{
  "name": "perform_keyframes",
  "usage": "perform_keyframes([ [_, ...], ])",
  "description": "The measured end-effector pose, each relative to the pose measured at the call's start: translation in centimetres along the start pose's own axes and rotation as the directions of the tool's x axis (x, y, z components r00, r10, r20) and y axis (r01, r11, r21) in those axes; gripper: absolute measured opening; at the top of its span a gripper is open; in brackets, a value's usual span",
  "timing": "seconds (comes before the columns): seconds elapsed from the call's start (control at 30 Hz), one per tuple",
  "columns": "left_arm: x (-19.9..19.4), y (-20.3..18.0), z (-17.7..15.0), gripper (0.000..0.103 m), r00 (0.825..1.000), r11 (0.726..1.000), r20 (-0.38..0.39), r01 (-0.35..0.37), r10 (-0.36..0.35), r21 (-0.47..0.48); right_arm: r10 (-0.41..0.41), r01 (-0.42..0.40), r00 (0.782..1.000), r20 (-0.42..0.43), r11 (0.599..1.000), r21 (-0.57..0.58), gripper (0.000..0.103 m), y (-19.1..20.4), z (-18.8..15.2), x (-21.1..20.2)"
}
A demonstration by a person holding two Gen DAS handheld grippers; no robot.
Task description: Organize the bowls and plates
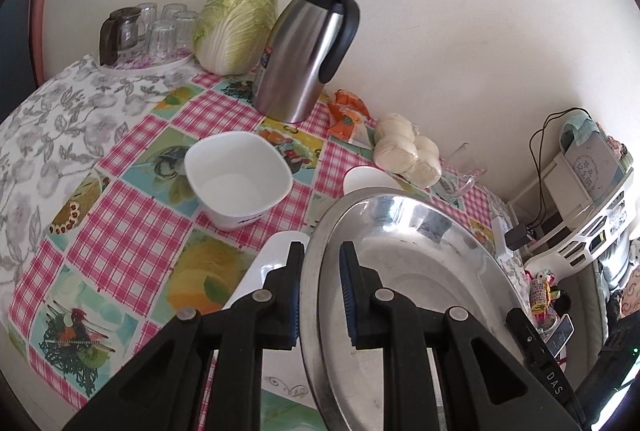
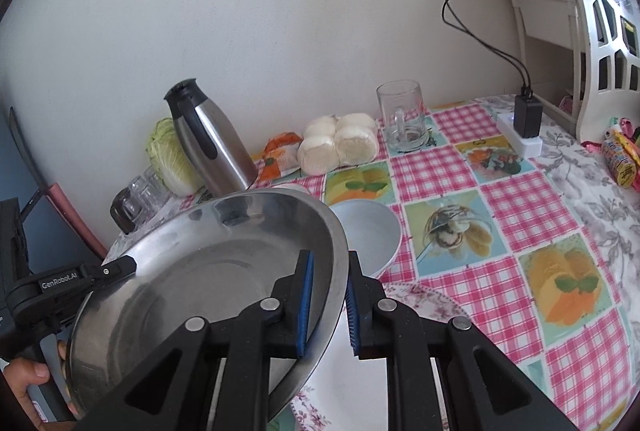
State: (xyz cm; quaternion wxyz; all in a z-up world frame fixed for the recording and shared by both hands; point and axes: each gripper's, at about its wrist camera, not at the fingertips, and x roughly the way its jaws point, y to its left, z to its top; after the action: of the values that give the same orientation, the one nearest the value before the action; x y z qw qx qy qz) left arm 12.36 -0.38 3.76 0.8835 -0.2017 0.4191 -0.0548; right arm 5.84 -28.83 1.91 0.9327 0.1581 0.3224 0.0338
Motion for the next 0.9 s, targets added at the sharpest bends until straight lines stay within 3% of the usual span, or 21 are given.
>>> perform_keyframes([
  [0.5, 3.4, 4.6, -0.7, 0.018, 0.991, 0.991, -0.121, -0.069, 0.056, -0.111, -0.007, -0.001, 0.988, -0.155, 0.999, -0.054, 0.018, 1.6, -2.8, 4.9],
  [0.9, 4.5, 6.7, -0.8, 0.018, 0.982, 0.98, -0.141, -0.143, 0.124, -0.136, -0.003, -0.017, 0.978, -0.211, 0.995, -0.093, 0.019, 3.0, -4.0, 6.6],
])
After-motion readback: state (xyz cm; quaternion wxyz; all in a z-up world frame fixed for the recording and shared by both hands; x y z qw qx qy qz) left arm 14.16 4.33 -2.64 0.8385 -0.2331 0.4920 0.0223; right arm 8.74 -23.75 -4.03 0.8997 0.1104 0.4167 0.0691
